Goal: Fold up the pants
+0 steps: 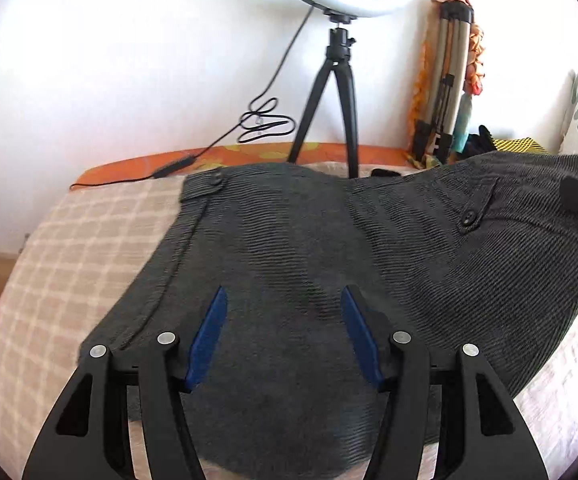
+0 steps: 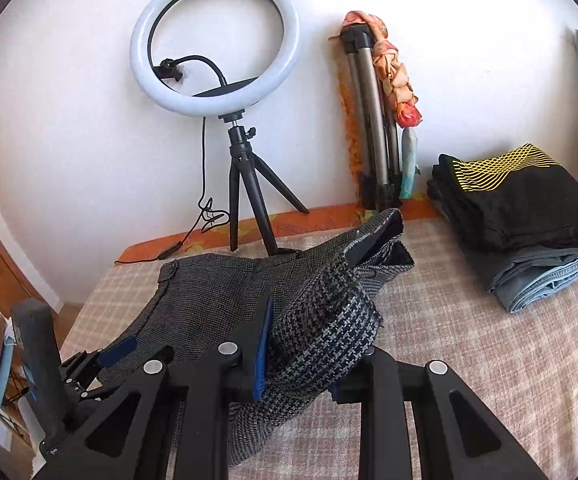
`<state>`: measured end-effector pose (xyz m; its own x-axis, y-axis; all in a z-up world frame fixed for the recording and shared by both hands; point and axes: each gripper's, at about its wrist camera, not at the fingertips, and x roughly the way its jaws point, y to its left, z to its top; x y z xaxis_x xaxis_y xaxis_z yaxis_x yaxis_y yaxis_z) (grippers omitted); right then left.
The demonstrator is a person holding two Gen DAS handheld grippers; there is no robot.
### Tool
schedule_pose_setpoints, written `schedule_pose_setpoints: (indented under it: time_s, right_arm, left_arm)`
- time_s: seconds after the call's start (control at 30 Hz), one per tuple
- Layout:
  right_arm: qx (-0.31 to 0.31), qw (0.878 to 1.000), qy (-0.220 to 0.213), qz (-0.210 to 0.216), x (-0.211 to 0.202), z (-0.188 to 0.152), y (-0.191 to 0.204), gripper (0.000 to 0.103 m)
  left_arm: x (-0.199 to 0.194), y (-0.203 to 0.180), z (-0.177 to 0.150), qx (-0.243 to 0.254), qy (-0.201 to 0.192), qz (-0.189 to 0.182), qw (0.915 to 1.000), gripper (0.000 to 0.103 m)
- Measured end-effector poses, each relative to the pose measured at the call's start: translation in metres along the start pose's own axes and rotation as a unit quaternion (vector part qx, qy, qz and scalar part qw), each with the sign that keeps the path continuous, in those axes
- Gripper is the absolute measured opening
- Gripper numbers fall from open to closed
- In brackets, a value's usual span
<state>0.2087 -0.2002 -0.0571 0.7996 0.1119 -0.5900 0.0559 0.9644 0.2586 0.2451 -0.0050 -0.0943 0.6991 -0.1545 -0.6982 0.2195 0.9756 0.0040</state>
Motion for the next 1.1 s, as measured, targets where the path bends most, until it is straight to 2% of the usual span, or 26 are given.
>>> schedule_pose_setpoints:
  time_s: [0.07, 0.1, 0.17, 0.23, 0.3, 0.4, 0.53, 0.8, 0.9, 1.0, 1.1]
  right_arm:
    - [-0.024, 1.0, -0.007, 0.002, -0.002, 0.0, 0.017, 0.022]
    - [-0.036, 0.999, -0.009, 0.008, -0.003, 0.0, 0.026, 0.022]
    - [-0.062, 0.998, -0.012, 0.015, -0.004, -0.003, 0.045, 0.022]
    - [-0.091, 0.996, -0.016, 0.016, -0.003, -0.006, 0.065, 0.022]
    - [-0.113, 0.993, -0.018, 0.017, 0.0, -0.009, 0.082, 0.022]
    - [-0.136, 0.99, -0.015, 0.025, 0.008, -0.011, 0.107, 0.022]
    - [-0.177, 0.983, -0.005, 0.038, 0.025, -0.021, 0.146, 0.022]
    - [-0.269, 0.96, 0.052, 0.055, 0.085, -0.061, 0.23, 0.019]
    - [-0.287, 0.952, 0.082, 0.061, 0.108, -0.077, 0.252, 0.013]
    - [-0.299, 0.947, 0.098, 0.059, 0.123, -0.087, 0.263, 0.013]
    - [-0.301, 0.943, 0.118, 0.085, 0.132, -0.088, 0.261, 0.016]
  left_arm:
    - [0.012, 0.009, -0.014, 0.021, 0.025, 0.02, 0.9993, 0.059]
    - [0.021, 0.016, -0.021, 0.016, 0.046, 0.02, 0.9986, 0.059]
    - [0.024, 0.034, -0.031, -0.026, 0.053, -0.005, 0.9982, 0.059]
    - [0.017, 0.042, -0.028, -0.032, 0.054, -0.014, 0.998, 0.059]
    - [0.0, 0.054, -0.021, -0.042, 0.028, -0.007, 0.9987, 0.059]
    - [-0.024, 0.089, -0.016, -0.095, 0.005, -0.019, 0.9953, 0.059]
    - [-0.05, 0.137, -0.016, -0.141, -0.024, 0.004, 0.9897, 0.059]
    - [-0.082, 0.225, -0.032, -0.235, -0.068, 0.043, 0.9688, 0.059]
    - [-0.084, 0.239, -0.039, -0.251, -0.07, 0.048, 0.9642, 0.059]
    - [-0.082, 0.242, -0.043, -0.252, -0.068, 0.049, 0.9641, 0.059]
    - [-0.08, 0.24, -0.045, -0.246, -0.065, 0.044, 0.9661, 0.059]
